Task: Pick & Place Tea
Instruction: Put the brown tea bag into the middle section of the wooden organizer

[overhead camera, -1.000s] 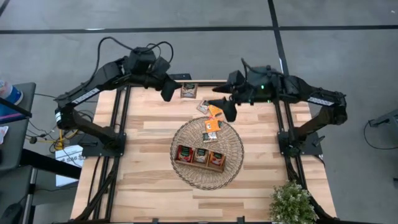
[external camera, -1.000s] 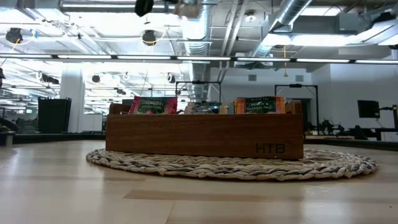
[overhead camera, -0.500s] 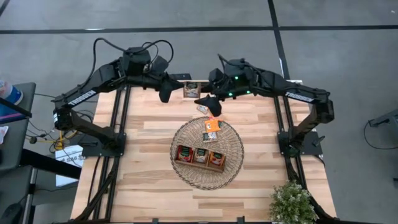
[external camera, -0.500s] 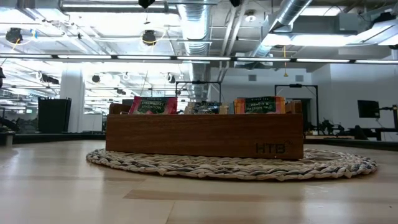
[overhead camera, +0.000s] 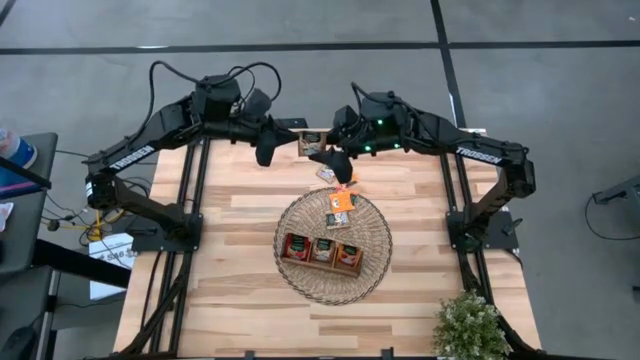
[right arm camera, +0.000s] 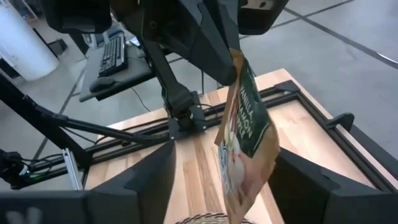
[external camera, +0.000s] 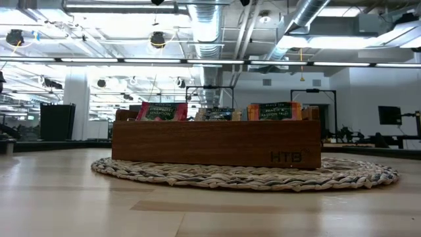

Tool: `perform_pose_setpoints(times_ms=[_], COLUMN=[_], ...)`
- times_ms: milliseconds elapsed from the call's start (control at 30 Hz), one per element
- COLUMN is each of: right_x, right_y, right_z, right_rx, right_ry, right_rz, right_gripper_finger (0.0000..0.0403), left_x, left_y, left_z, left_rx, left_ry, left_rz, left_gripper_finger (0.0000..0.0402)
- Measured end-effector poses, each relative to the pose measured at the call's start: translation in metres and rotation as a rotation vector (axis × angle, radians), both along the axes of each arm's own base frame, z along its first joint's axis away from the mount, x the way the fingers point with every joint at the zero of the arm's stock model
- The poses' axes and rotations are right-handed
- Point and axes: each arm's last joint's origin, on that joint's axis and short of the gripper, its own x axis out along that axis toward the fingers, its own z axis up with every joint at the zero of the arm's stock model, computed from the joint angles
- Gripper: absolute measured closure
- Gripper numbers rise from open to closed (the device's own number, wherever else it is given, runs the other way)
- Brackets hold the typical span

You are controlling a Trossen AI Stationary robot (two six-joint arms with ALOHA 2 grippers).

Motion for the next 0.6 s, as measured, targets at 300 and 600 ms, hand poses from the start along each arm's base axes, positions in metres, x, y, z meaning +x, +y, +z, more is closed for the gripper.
perform_pose_setpoints(times_ms=[300,600], right_x=[-0.0017,-0.0017], right_y=[0.0004,0.0004], right_z=[0.0013,0.0013], right_rx=[-0.001,0.0], right_ry=[-0.002,-0.001], right_rz=[0.003,0.002], right_gripper_finger=[0.0273,0.0367], left_x=[0.0002,0.0003], left_y=[0.0,0.0004], left_z=[0.0001,0.0007], left_rx=[0.02,0.05], left_ry=[0.0,-0.002], left_rz=[-0.014,-0.015], left_gripper_finger=[0.0401,0.0401])
